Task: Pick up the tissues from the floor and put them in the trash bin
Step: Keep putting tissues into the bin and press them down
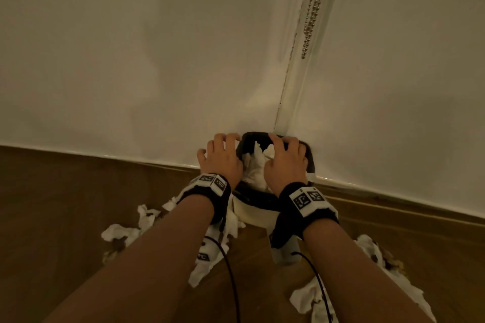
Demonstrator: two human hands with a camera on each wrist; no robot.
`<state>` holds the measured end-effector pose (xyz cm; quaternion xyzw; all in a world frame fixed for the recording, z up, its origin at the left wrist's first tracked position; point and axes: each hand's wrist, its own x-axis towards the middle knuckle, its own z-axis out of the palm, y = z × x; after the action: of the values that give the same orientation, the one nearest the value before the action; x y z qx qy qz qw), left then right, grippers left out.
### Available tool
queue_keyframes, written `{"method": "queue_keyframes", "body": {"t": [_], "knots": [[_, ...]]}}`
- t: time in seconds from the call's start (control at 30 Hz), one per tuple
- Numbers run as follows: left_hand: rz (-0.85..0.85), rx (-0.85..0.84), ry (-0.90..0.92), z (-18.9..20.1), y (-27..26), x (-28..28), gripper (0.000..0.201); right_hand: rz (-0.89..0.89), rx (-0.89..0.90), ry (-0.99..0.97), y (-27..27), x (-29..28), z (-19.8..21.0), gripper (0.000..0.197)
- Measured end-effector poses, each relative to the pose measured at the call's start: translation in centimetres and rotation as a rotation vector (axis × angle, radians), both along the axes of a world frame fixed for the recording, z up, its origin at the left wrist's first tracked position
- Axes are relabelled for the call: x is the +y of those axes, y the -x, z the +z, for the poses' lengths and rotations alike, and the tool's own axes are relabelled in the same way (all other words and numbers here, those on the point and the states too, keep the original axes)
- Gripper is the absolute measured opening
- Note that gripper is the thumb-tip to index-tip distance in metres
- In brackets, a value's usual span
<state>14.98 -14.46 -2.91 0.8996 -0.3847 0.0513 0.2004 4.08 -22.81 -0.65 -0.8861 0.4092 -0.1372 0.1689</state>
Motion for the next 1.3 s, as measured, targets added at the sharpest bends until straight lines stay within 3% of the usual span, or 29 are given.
{"method": "queue_keyframes", "body": {"t": [0.1,0.17,0.3,0.43,0.57,0.83,1.3], "knots": [[0.006,-0.005,-0.016,0.4,-1.8,2.3,0.046,0.111,-0.102,0.057,-1.1,1.5,0.3,0.043],[0.005,0.034,-0.1,0.4,-3.1,4.2,0.041,0.216,-0.186,-0.015,-2.1,2.9,0.2,0.034],[0.008,0.294,-0.347,-0.6,-5.0,8.4,0.028,0.384,-0.115,-0.185,-4.0,6.2,-0.8,0.02],[0.001,0.415,-0.517,-2.5,-6.0,12.3,0.027,0.509,0.144,-0.415,-5.5,8.5,-3.5,0.027],[0.081,0.478,-0.484,-4.1,-6.6,15.1,0.026,0.559,0.407,-0.387,-6.5,10.2,-6.6,0.031],[0.241,0.6,-0.424,-8.2,-7.4,20.6,0.027,0.619,0.426,-0.415,-8.7,14.6,-10.6,0.028],[0.255,0.601,-0.554,-14.0,-8.5,24.8,0.027,0.693,0.607,-0.3,-9.3,19.3,-18.2,0.044]]}}
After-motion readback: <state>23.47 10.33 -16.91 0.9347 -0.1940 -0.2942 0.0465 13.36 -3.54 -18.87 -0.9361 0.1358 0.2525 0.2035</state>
